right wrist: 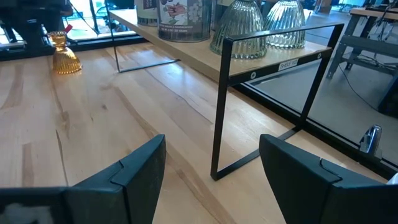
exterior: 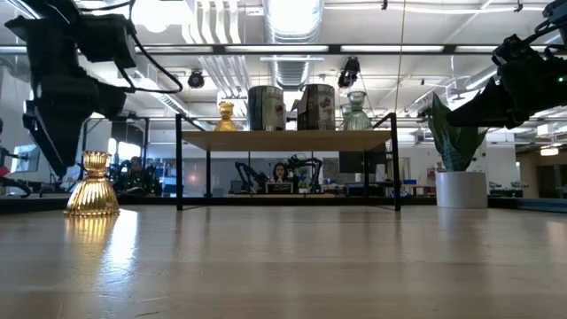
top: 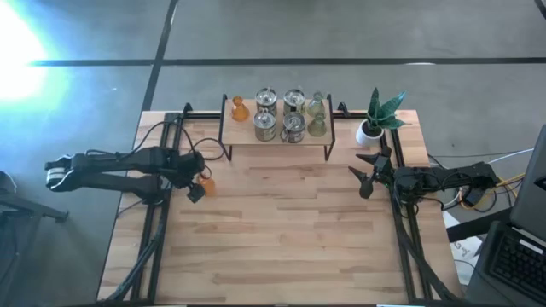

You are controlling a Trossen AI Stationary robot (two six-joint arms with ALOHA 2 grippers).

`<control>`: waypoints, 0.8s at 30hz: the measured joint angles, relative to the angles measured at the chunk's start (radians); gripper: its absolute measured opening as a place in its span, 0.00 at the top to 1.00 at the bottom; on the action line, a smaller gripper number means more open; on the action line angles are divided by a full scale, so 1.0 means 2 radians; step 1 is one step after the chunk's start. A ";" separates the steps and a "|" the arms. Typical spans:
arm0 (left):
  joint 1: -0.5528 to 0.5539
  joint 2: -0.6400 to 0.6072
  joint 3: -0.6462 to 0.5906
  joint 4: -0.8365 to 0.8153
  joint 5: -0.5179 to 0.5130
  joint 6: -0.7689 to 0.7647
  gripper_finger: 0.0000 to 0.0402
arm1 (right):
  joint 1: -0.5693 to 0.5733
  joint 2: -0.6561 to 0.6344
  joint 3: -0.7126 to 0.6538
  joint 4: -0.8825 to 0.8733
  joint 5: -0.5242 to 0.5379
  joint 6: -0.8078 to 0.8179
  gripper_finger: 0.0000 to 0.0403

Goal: Pick & Place candle stick holders
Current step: Align the orange candle holder with the other orange candle holder on the shelf

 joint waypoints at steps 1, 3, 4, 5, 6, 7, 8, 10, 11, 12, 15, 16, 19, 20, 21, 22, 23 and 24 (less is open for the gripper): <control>0.000 0.000 -0.004 0.005 -0.008 -0.008 0.21 | 0.000 0.000 0.000 0.000 0.000 0.000 0.38; 0.000 0.000 -0.012 0.025 -0.015 -0.021 0.21 | 0.000 0.000 0.000 0.000 0.000 0.000 0.38; 0.000 0.000 -0.017 0.034 -0.016 -0.027 0.21 | 0.000 0.000 0.000 0.000 0.000 0.000 0.38; 0.000 0.000 -0.022 0.042 -0.016 -0.032 0.21 | 0.000 0.000 0.000 0.000 0.000 0.000 0.38; 0.000 0.000 -0.026 0.049 -0.017 -0.038 0.21 | 0.000 0.000 0.000 0.000 0.000 0.000 0.38; 0.000 0.000 -0.030 0.054 -0.019 -0.044 0.21 | 0.000 0.000 0.000 0.000 0.000 0.000 0.38; 0.000 0.000 -0.034 0.060 -0.023 -0.049 0.21 | 0.000 0.000 0.000 0.000 0.000 0.000 0.38; 0.000 0.000 -0.042 0.063 -0.034 -0.055 0.21 | 0.000 0.000 0.000 0.000 0.000 0.000 0.38; 0.000 0.000 -0.046 0.066 -0.041 -0.056 0.21 | 0.000 0.000 0.000 0.000 0.000 0.000 0.38; 0.000 0.000 -0.049 0.070 -0.048 -0.058 0.21 | 0.000 0.000 0.000 0.000 0.000 0.000 0.38; 0.000 0.000 -0.054 0.086 -0.069 -0.065 0.21 | 0.000 0.000 0.000 0.000 0.000 0.000 0.38; 0.000 0.000 -0.056 0.095 -0.071 -0.066 0.21 | 0.000 0.000 0.000 0.000 0.000 0.000 0.38; 0.000 0.000 -0.061 0.122 -0.073 -0.071 0.21 | 0.000 0.000 0.000 0.000 0.000 0.000 0.38; 0.000 0.000 -0.064 0.134 -0.074 -0.074 0.21 | 0.000 0.000 0.000 0.000 0.000 0.000 0.38; 0.000 0.000 -0.066 0.142 -0.075 -0.078 0.21 | 0.000 0.000 0.000 0.000 0.000 0.000 0.38; 0.000 0.000 -0.068 0.147 -0.078 -0.083 0.21 | 0.000 0.000 0.000 0.000 0.000 0.000 0.38; 0.000 0.000 -0.071 0.154 -0.078 -0.084 0.21 | 0.000 0.000 0.000 0.000 0.000 0.000 0.38; 0.000 0.000 -0.073 0.162 -0.078 -0.085 0.21 | 0.000 0.000 0.000 0.000 0.000 0.000 0.38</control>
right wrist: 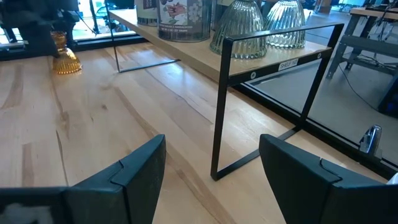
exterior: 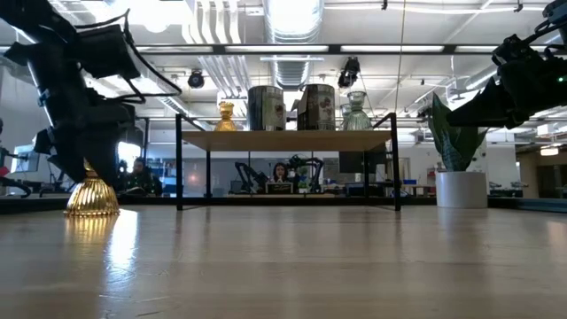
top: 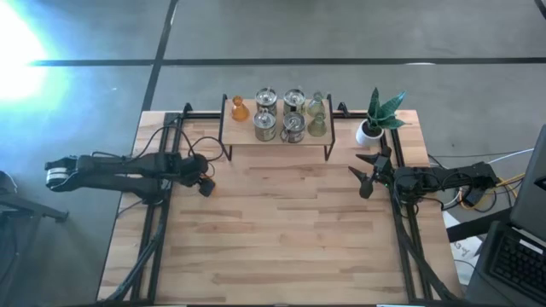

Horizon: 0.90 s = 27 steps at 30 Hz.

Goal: Pick & Place candle stick holders
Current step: Align the orange candle holder with the other orange candle holder on the shelf

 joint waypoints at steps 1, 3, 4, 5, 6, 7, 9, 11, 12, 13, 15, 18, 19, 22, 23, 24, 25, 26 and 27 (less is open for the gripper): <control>0.000 0.000 -0.002 0.004 0.000 -0.001 0.21 | 0.000 0.000 0.000 0.000 0.000 0.000 0.38; 0.000 0.000 -0.007 0.012 -0.003 -0.007 0.21 | 0.000 0.000 0.000 0.000 0.000 0.000 0.38; 0.000 0.000 -0.009 0.014 -0.004 -0.010 0.21 | 0.000 0.000 0.000 0.000 0.000 0.000 0.38; 0.000 0.000 -0.010 0.014 -0.006 -0.011 0.21 | 0.000 0.000 0.000 0.000 0.000 0.000 0.38; 0.000 0.000 -0.011 0.015 -0.009 -0.012 0.21 | 0.000 0.000 0.000 0.000 0.000 0.000 0.38; 0.000 0.000 -0.012 0.015 -0.012 -0.012 0.21 | 0.000 0.000 0.000 0.000 0.000 0.000 0.38; 0.000 0.000 -0.014 0.015 -0.015 -0.013 0.22 | 0.000 0.000 0.000 0.000 0.000 0.000 0.38; 0.000 0.000 -0.014 0.016 -0.015 -0.013 0.25 | 0.000 0.000 0.000 0.000 0.000 0.000 0.38; 0.000 0.000 -0.014 0.016 -0.015 -0.013 0.26 | 0.000 0.000 0.000 0.000 0.000 0.000 0.38; 0.000 0.000 -0.014 0.016 -0.015 -0.013 0.28 | 0.000 0.000 0.000 0.000 0.000 0.000 0.38; 0.000 0.000 -0.014 0.016 -0.015 -0.013 0.32 | 0.000 0.000 0.000 0.000 0.000 0.000 0.38; 0.000 0.000 -0.014 0.017 -0.017 -0.013 0.40 | 0.000 0.000 0.000 0.000 0.000 0.000 0.38; 0.000 0.000 -0.013 0.018 -0.018 -0.012 0.42 | 0.000 0.000 0.000 0.000 0.000 0.000 0.38; 0.000 -0.001 -0.013 0.019 -0.021 -0.011 0.47 | 0.000 0.000 0.000 0.000 0.000 0.000 0.38; 0.000 -0.001 -0.013 0.019 -0.024 -0.011 0.48 | 0.000 0.000 0.000 0.000 0.000 0.000 0.38; 0.001 -0.001 -0.013 0.019 -0.027 -0.012 0.50 | 0.000 0.000 0.000 0.000 0.000 0.000 0.38; 0.000 -0.001 -0.013 0.018 -0.028 -0.012 0.50 | 0.000 0.000 0.000 0.000 0.000 0.000 0.38; 0.000 0.000 -0.013 0.019 -0.029 -0.013 0.51 | 0.000 0.000 0.000 0.000 0.000 0.000 0.38; 0.000 0.000 -0.013 0.020 -0.029 -0.013 0.51 | 0.000 0.000 0.000 0.000 0.000 0.000 0.38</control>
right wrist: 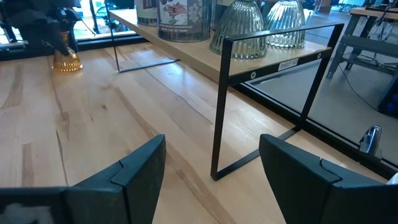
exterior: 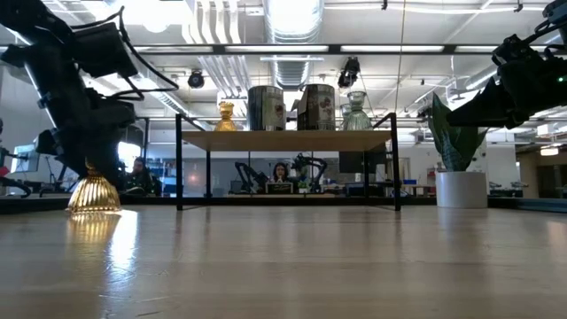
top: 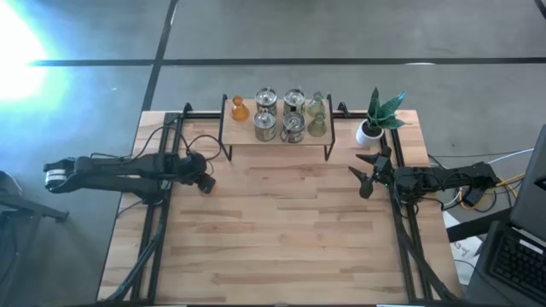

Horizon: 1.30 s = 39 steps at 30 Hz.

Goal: Pick & Place candle stick holders
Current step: Align the orange candle holder with the other orange candle holder on the shelf

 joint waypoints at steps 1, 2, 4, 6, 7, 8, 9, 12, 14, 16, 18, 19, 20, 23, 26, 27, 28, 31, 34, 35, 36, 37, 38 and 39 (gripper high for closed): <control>0.000 0.000 0.000 0.002 0.000 0.000 0.52 | 0.000 0.000 0.000 0.000 0.000 0.000 0.38; 0.000 0.000 0.000 0.004 0.000 0.000 0.52 | 0.000 0.000 0.000 0.000 0.000 0.000 0.38; 0.000 0.000 0.000 0.008 0.000 -0.002 0.54 | 0.000 0.000 0.000 0.000 0.000 0.000 0.38; 0.000 0.000 0.000 0.012 0.003 -0.003 0.56 | 0.000 0.000 0.000 0.000 0.000 0.000 0.38; 0.000 0.000 0.000 0.012 0.006 -0.003 0.57 | 0.000 0.000 0.000 0.000 0.000 0.000 0.38; 0.000 0.002 -0.001 0.014 0.009 -0.004 0.59 | 0.000 0.000 0.000 0.000 0.000 0.000 0.38; -0.001 0.002 -0.001 0.016 0.009 -0.004 0.60 | 0.000 0.000 0.000 0.000 0.000 0.000 0.38; 0.000 0.001 -0.001 0.028 0.007 0.002 0.67 | 0.000 0.000 0.000 0.000 0.000 0.000 0.38; 0.000 0.001 -0.001 0.033 0.007 0.009 0.70 | 0.000 0.000 0.000 0.000 0.000 0.000 0.38; 0.000 0.001 -0.001 0.045 0.007 0.014 0.72 | 0.000 0.000 0.000 0.000 0.000 0.000 0.38; 0.000 0.001 -0.001 0.051 0.005 0.025 0.73 | 0.000 0.000 0.000 0.000 0.000 0.000 0.38; 0.000 0.001 -0.001 0.055 0.005 0.028 0.73 | 0.000 0.000 0.000 0.000 0.000 0.000 0.38; 0.000 0.000 -0.001 0.058 0.005 0.031 0.73 | 0.000 0.000 0.000 0.000 0.000 0.000 0.38; 0.000 -0.004 0.005 0.055 0.016 0.033 0.73 | 0.000 0.000 0.000 0.000 0.000 0.000 0.38; 0.000 -0.012 0.021 0.053 0.026 0.033 0.69 | 0.000 0.000 0.000 0.000 0.000 0.000 0.38; 0.000 -0.015 0.029 0.047 0.026 0.035 0.66 | 0.000 0.000 0.000 0.000 0.000 0.000 0.38; 0.000 -0.017 0.038 0.038 0.027 0.039 0.64 | 0.000 0.000 0.000 0.000 0.000 0.000 0.38; 0.000 -0.020 0.076 -0.015 0.029 0.065 0.54 | 0.000 0.000 0.000 0.000 0.000 0.000 0.38; 0.001 -0.018 0.127 -0.110 0.049 0.098 0.45 | 0.000 0.000 0.000 0.000 0.000 0.000 0.38; 0.001 -0.016 0.146 -0.149 0.057 0.106 0.43 | 0.000 0.000 0.000 0.000 0.000 0.000 0.38; 0.001 -0.014 0.166 -0.189 0.065 0.113 0.41 | 0.000 0.000 0.000 0.000 0.000 0.000 0.38; 0.002 -0.012 0.184 -0.231 0.072 0.113 0.40 | 0.000 0.000 0.000 0.000 0.000 0.000 0.38; 0.003 -0.010 0.203 -0.269 0.078 0.112 0.39 | 0.000 0.000 0.000 0.000 0.000 0.000 0.38; 0.003 -0.008 0.220 -0.299 0.079 0.109 0.39 | 0.000 0.000 0.000 0.000 0.000 0.000 0.38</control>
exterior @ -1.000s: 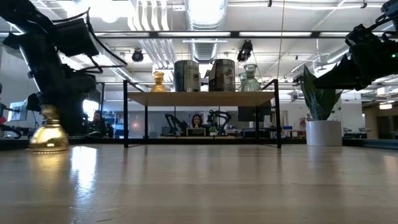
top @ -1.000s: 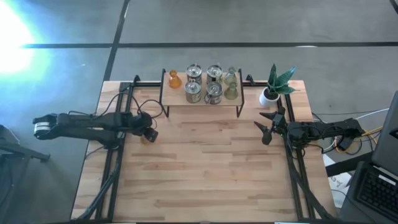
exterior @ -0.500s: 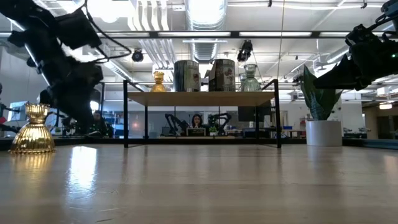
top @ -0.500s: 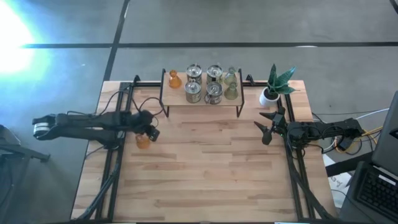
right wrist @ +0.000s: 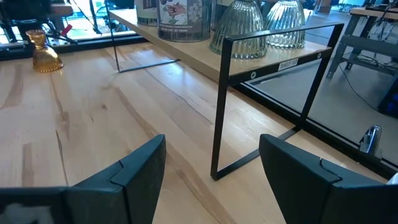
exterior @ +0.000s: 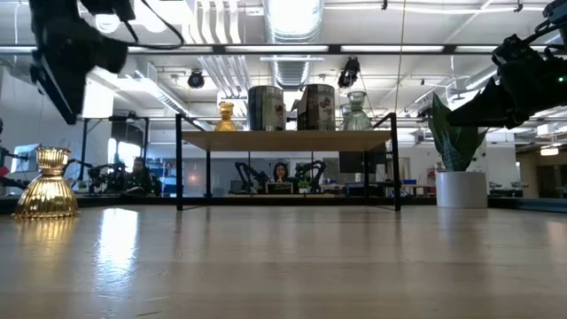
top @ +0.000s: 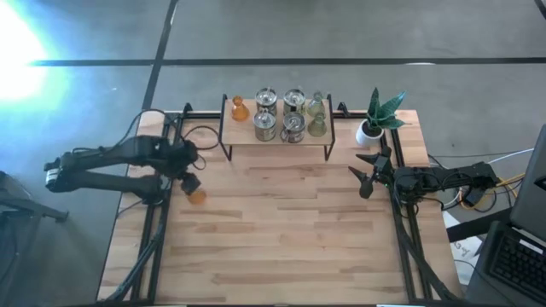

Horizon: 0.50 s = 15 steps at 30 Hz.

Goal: Pick & Place candle stick holders
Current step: Align the orange candle holder with the other orange candle holder on the shelf

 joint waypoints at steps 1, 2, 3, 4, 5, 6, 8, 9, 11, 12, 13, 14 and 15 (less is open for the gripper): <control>0.000 0.002 0.014 -0.022 0.003 -0.002 0.39 | 0.000 0.000 0.000 0.000 0.000 0.000 0.38; 0.001 0.003 0.025 -0.039 0.008 -0.004 0.40 | 0.000 0.000 0.000 0.000 0.000 0.000 0.38; 0.001 0.005 0.032 -0.048 0.012 -0.007 0.40 | 0.000 0.000 0.000 0.000 0.000 0.000 0.38; 0.002 0.005 0.035 -0.051 0.015 -0.008 0.41 | 0.000 0.000 0.000 0.000 0.000 0.000 0.38; 0.003 0.006 0.036 -0.051 0.021 -0.010 0.41 | 0.000 0.000 0.000 0.000 0.000 0.000 0.38; 0.004 0.009 0.034 -0.051 0.028 -0.013 0.42 | 0.000 0.000 0.000 0.000 0.000 0.000 0.38; 0.006 0.015 0.026 -0.056 0.035 -0.025 0.43 | 0.000 0.000 0.000 0.000 0.000 0.000 0.38; 0.007 0.019 0.021 -0.058 0.037 -0.029 0.44 | 0.000 0.000 0.000 0.000 0.000 0.000 0.38; 0.009 0.028 0.010 -0.060 0.037 -0.034 0.45 | 0.000 0.000 0.000 0.000 0.000 0.000 0.38; 0.010 0.033 0.006 -0.060 0.037 -0.035 0.45 | 0.000 0.000 0.000 0.000 0.000 0.000 0.38; 0.010 0.037 0.002 -0.059 0.037 -0.034 0.46 | 0.000 0.000 0.000 0.000 0.000 0.000 0.38; 0.010 0.041 0.000 -0.060 0.036 -0.033 0.46 | 0.000 0.000 0.000 0.000 0.000 0.000 0.38; 0.010 0.044 -0.002 -0.059 0.035 -0.031 0.46 | 0.000 0.000 0.000 0.000 0.000 0.000 0.38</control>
